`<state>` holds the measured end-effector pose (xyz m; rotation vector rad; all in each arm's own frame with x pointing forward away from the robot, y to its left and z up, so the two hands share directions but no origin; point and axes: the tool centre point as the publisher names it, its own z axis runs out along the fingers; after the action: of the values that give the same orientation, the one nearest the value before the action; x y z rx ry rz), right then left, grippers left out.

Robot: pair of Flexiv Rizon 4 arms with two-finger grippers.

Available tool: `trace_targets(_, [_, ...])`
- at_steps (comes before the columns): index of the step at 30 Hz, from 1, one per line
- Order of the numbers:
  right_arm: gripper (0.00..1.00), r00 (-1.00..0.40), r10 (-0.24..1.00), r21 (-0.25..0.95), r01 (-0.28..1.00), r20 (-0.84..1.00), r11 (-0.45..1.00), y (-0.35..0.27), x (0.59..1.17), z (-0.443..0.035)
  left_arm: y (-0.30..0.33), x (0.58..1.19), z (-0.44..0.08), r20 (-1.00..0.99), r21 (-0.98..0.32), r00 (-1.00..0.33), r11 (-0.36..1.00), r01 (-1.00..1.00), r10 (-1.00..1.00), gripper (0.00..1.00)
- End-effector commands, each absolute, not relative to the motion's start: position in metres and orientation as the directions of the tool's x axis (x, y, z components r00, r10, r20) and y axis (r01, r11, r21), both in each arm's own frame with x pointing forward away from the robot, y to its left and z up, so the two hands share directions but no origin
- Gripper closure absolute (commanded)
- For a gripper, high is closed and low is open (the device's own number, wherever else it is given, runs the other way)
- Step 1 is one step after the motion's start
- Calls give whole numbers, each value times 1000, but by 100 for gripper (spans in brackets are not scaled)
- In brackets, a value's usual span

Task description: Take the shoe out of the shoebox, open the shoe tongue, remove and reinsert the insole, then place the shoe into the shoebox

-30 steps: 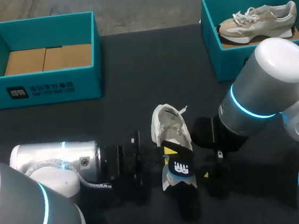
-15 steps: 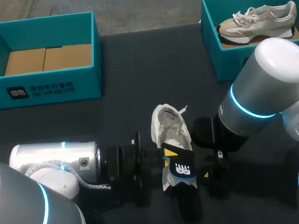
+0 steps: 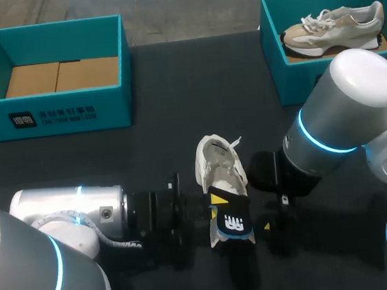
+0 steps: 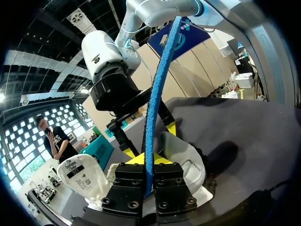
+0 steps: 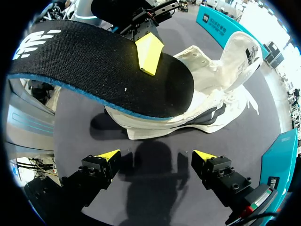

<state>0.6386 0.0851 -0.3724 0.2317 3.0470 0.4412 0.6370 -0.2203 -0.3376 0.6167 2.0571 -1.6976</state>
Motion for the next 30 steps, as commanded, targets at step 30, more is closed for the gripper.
trace_targets(30, [0, -987, 156, 287, 140, -33, 948, 86, 638, -374, -226, 630, -321, -581, -788, -806, 169, 592, 112, 88])
